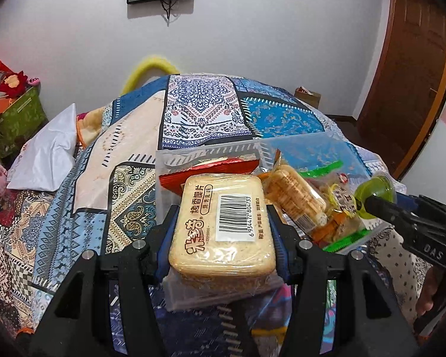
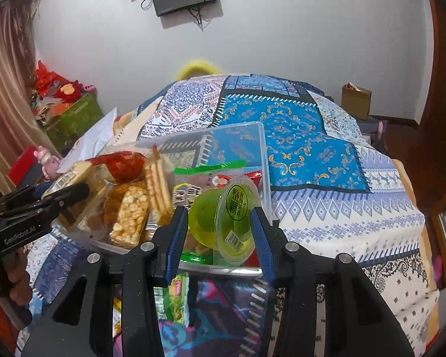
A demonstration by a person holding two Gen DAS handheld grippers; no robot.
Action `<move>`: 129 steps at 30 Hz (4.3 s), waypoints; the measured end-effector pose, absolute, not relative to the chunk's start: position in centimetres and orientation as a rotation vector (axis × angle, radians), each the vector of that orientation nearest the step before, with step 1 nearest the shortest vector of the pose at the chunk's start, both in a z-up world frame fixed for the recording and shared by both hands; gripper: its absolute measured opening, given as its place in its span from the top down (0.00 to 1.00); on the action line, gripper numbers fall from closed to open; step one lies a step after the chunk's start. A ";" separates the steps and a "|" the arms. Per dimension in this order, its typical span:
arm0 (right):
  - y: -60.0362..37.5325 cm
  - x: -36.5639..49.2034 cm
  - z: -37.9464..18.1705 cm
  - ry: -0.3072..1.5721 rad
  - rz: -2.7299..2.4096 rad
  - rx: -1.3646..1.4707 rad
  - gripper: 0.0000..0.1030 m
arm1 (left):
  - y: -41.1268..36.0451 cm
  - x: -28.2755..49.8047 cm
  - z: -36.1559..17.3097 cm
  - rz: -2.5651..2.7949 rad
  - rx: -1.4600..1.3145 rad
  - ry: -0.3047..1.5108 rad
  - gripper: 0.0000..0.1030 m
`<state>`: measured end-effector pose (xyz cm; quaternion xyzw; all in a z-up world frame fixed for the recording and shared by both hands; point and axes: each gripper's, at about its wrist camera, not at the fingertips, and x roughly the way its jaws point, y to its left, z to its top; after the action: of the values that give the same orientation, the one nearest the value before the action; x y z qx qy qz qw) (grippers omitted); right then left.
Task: Organize snacks
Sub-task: 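Lift the bread cake and jelly cup and carry both over the clear box, then lower both snacks into the clear box and open both grippers, then grasp the white-and-yellow snack bag with the left gripper while the right gripper grasps the green pea bag, then lift the white-and-yellow bag and green pea bag and carry both over the clear box, then lower both snacks into the clear box and open both grippers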
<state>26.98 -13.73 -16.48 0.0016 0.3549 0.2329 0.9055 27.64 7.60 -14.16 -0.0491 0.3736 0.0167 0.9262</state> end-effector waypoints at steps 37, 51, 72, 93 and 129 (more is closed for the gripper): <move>-14.1 20.6 -15.8 0.769 0.470 -0.084 0.37 | 5.7 19.4 -15.8 -0.040 -0.118 0.901 0.28; -14.9 19.1 -18.4 0.856 0.472 -0.056 0.36 | 2.3 19.0 -21.9 -0.078 -0.152 1.072 0.28; -7.6 23.1 -22.5 0.991 0.547 -0.113 0.34 | 7.4 16.5 -21.2 -0.002 -0.192 0.975 0.51; -10.2 20.8 -20.2 0.899 0.550 -0.080 0.66 | 6.6 16.3 -17.3 -0.016 -0.206 0.885 0.51; -11.7 28.2 -11.4 0.622 0.518 0.031 0.67 | 4.1 28.9 -11.2 -0.042 -0.204 0.713 0.51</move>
<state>28.22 -11.66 -11.36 0.0152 0.3027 0.2518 0.9191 28.86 4.08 -11.18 -0.0995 0.3482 -0.0203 0.9319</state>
